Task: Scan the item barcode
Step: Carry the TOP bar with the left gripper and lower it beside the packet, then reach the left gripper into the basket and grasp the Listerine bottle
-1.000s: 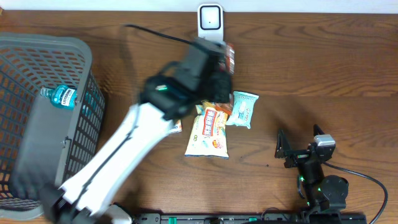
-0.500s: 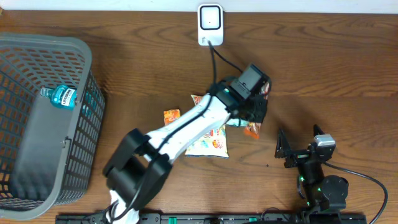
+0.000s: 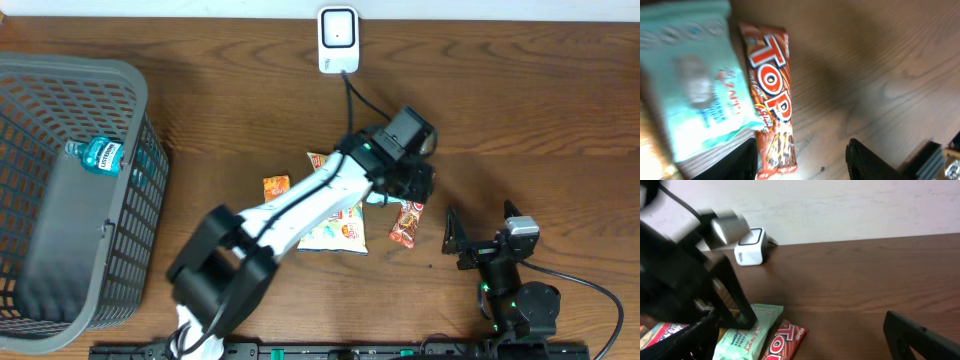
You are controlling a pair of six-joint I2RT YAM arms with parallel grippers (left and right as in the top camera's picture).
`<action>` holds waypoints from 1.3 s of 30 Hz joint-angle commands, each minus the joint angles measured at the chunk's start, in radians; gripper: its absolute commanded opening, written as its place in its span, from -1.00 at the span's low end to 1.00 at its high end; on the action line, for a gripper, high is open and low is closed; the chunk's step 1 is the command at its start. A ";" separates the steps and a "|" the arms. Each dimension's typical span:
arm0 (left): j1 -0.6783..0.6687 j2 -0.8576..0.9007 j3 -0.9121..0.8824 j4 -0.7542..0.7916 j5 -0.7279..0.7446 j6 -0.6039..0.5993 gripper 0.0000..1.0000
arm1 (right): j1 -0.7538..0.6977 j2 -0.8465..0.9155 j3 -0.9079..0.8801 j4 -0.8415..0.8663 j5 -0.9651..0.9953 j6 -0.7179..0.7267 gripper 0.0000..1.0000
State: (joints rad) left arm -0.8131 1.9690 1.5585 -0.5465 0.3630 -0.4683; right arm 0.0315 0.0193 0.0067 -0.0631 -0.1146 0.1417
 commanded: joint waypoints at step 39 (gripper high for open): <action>1.255 -0.355 -0.010 -0.481 -0.443 0.021 0.55 | 0.006 -0.001 -0.001 -0.004 0.004 0.007 0.98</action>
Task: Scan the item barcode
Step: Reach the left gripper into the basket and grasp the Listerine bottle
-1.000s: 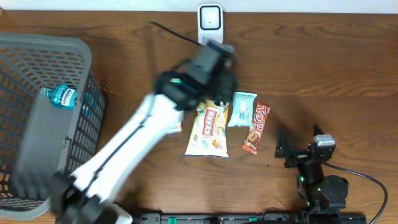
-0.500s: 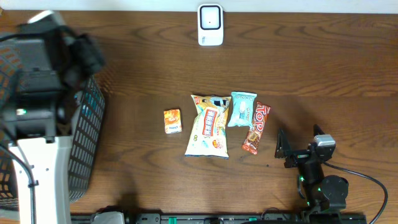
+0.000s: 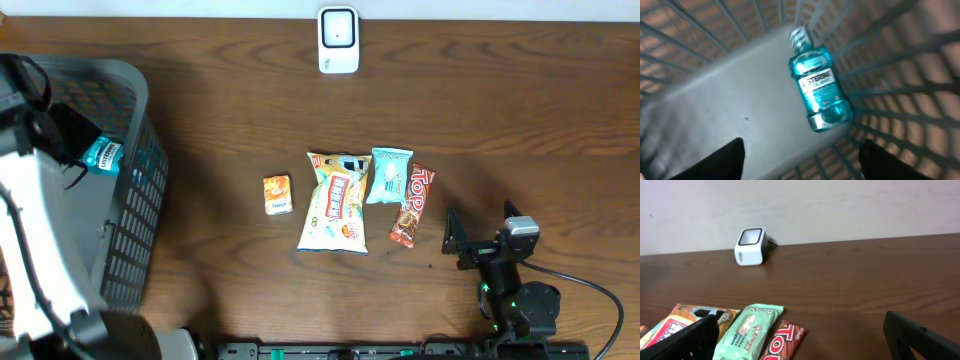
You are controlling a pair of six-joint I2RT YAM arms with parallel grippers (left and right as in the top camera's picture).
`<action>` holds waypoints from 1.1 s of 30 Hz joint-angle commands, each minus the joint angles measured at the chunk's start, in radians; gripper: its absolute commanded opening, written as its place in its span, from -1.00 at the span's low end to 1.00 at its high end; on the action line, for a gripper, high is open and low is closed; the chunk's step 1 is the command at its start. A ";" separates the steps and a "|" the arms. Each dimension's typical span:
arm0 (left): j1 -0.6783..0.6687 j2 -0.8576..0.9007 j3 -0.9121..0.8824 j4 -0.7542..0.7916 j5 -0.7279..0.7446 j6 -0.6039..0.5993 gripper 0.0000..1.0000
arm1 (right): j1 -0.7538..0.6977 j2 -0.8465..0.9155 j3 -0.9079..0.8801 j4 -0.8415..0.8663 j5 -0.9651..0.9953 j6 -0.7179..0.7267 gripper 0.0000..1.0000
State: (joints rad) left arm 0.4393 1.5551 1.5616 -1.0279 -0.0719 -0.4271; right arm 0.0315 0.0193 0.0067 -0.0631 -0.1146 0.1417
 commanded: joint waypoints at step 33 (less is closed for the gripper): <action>0.003 0.501 -0.021 -0.041 -0.071 -0.012 0.86 | 0.006 -0.001 -0.001 -0.004 0.004 0.007 0.98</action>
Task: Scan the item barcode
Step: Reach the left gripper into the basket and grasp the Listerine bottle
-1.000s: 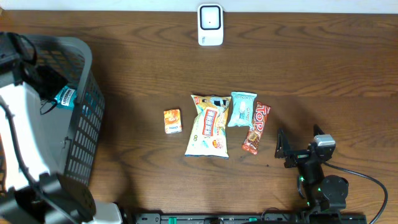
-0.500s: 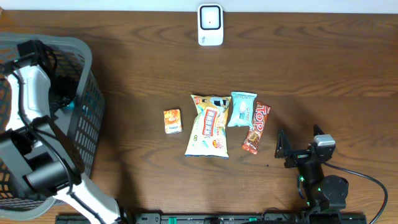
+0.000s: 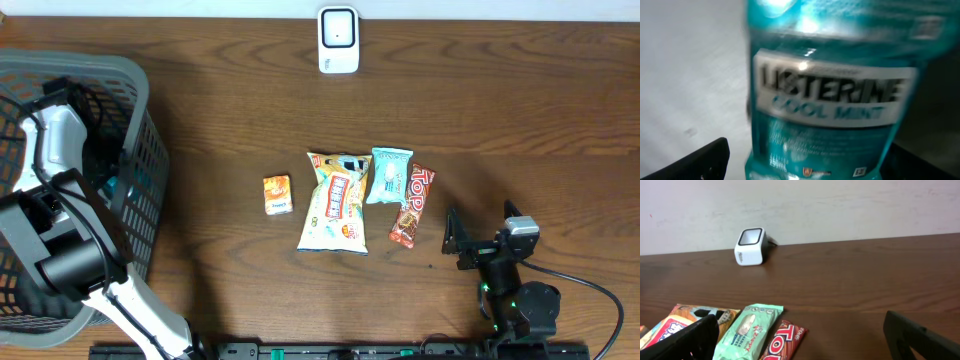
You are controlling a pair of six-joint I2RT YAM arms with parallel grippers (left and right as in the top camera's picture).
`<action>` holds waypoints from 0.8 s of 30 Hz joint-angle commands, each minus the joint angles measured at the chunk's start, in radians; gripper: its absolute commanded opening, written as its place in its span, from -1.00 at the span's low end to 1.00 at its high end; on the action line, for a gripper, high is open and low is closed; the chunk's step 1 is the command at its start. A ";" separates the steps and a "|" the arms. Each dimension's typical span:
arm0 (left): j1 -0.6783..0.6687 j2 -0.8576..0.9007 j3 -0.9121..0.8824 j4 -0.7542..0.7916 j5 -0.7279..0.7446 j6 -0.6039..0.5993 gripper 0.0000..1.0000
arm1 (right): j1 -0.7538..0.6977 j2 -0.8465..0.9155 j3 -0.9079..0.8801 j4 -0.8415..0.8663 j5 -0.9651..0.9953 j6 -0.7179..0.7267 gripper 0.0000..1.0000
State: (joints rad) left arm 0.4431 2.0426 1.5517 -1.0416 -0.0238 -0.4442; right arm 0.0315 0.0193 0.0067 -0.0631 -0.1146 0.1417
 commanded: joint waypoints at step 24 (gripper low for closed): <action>-0.001 0.091 -0.075 0.131 -0.158 0.070 0.81 | 0.006 -0.001 -0.001 -0.004 0.004 0.007 0.98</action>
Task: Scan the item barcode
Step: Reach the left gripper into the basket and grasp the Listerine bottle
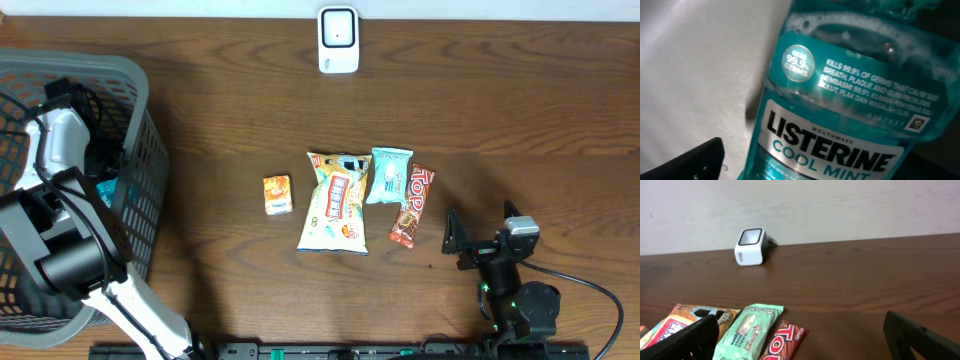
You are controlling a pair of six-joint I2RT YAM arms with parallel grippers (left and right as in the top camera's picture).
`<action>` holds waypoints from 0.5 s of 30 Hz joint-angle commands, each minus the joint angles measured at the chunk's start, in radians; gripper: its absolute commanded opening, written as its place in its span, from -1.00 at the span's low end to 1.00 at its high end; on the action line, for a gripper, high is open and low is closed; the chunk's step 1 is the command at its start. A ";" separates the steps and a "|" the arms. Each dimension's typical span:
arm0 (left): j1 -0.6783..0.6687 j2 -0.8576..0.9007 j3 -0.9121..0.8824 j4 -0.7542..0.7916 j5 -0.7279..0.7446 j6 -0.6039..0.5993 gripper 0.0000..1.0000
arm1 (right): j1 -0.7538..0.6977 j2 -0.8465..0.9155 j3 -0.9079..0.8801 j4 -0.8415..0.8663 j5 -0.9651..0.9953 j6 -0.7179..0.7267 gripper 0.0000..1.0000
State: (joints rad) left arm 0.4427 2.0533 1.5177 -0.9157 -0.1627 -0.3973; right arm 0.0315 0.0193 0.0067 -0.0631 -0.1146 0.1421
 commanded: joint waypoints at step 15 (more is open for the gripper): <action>0.000 0.046 -0.018 -0.010 -0.010 0.023 0.07 | 0.006 -0.001 -0.001 -0.004 0.004 0.007 0.99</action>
State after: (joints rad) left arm 0.4427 2.0552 1.5173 -0.9112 -0.1551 -0.3843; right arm 0.0315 0.0193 0.0067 -0.0631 -0.1146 0.1417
